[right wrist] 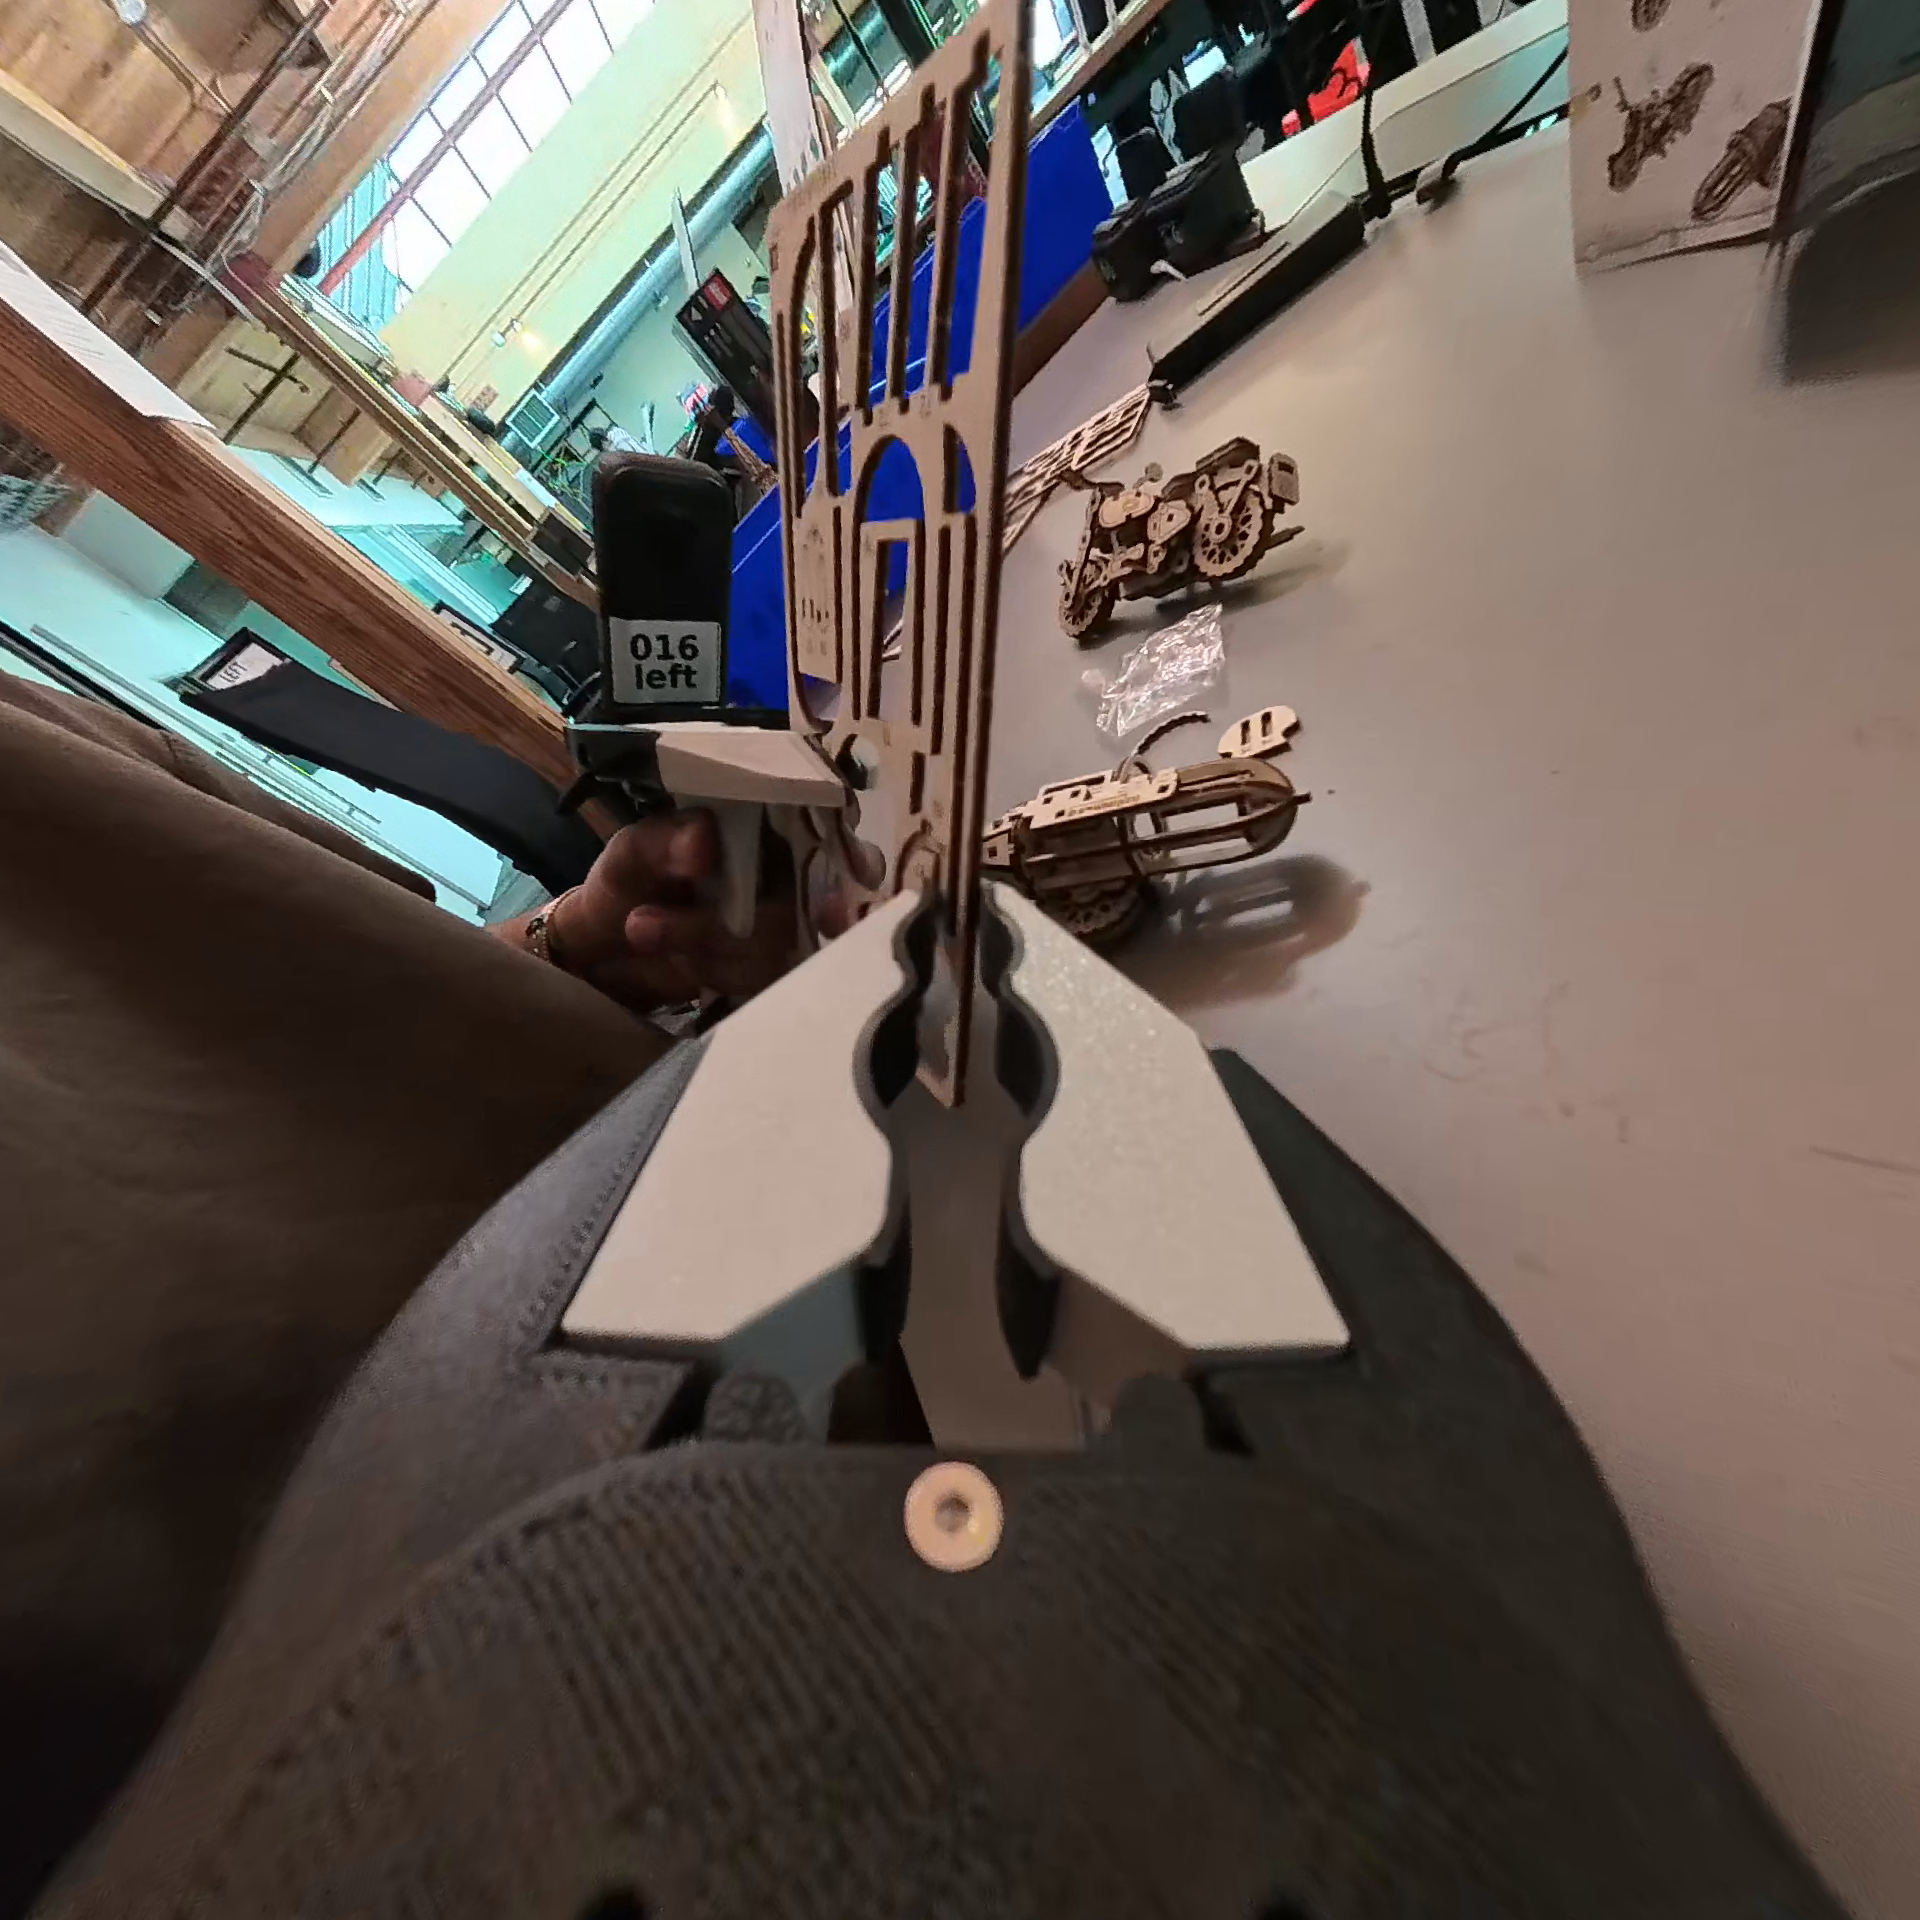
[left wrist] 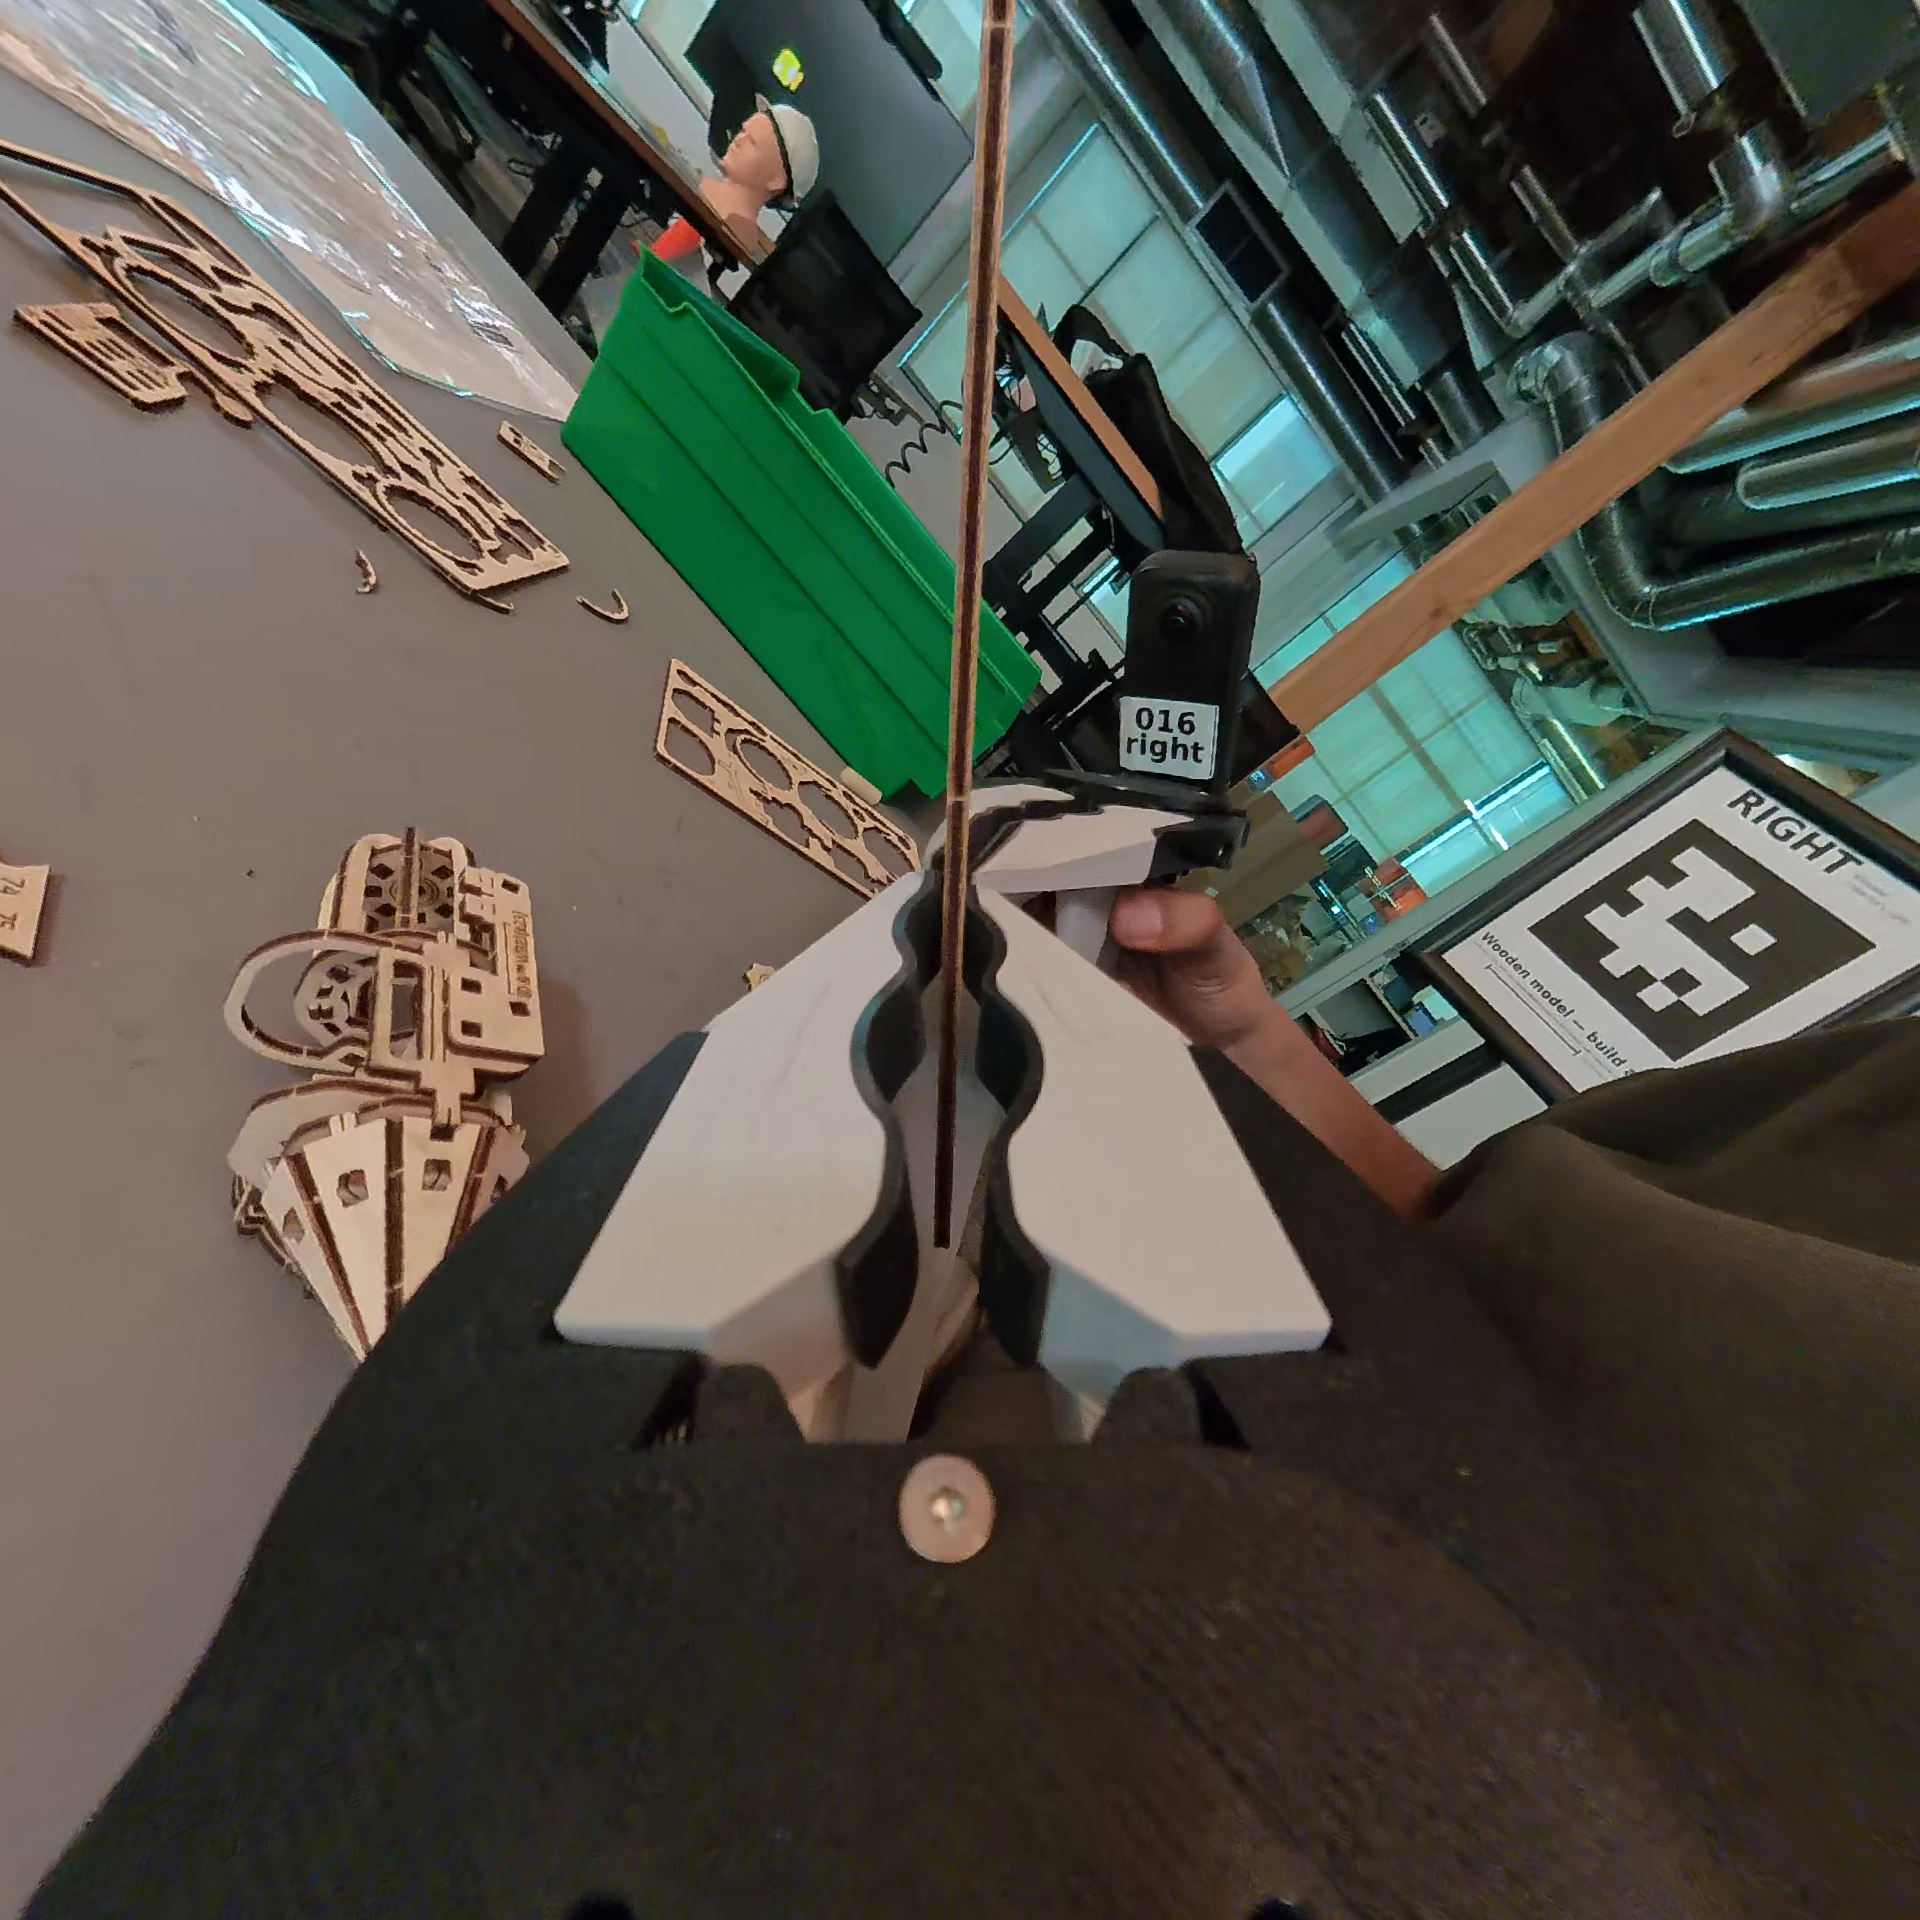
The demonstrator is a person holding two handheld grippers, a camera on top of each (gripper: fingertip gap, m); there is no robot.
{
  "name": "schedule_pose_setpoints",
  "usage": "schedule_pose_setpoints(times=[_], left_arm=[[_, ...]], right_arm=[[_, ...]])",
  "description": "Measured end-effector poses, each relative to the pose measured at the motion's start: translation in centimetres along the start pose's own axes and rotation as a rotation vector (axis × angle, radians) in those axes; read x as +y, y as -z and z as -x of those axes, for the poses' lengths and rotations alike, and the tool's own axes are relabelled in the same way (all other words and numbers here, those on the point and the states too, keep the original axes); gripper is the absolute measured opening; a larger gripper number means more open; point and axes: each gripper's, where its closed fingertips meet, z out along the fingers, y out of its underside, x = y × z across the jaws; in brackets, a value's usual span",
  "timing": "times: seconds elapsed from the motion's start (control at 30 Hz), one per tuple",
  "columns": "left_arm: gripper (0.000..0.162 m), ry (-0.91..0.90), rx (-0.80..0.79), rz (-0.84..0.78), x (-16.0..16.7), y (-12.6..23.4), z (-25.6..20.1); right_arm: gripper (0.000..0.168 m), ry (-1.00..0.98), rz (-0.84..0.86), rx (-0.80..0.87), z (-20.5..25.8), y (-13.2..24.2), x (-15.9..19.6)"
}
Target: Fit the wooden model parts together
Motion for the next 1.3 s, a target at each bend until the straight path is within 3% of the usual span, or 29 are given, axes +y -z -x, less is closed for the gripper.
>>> schedule_pose_setpoints(times=[0.63,0.87,1.13,1.3], left_arm=[[0.001,-0.054,-0.011,0.035,0.8,-0.4,-0.3],[0.001,-0.078,-0.012,0.025,0.6,-0.4,-0.5],[0.002,-0.264,-0.095,0.039,1.1,-0.8,-0.7],[0.003,-0.291,-0.12,0.034,1.2,-0.9,-0.5]], right_arm=[[0.012,-0.09,-0.007,-0.029,-0.1,-0.4,0.4],[0.01,-0.163,-0.082,-0.055,0.0,-0.3,-0.6],[0.011,-0.2,-0.13,0.006,-0.7,-0.2,-0.9],[0.012,-0.172,-0.132,0.091,-1.1,-0.3,-0.8]])
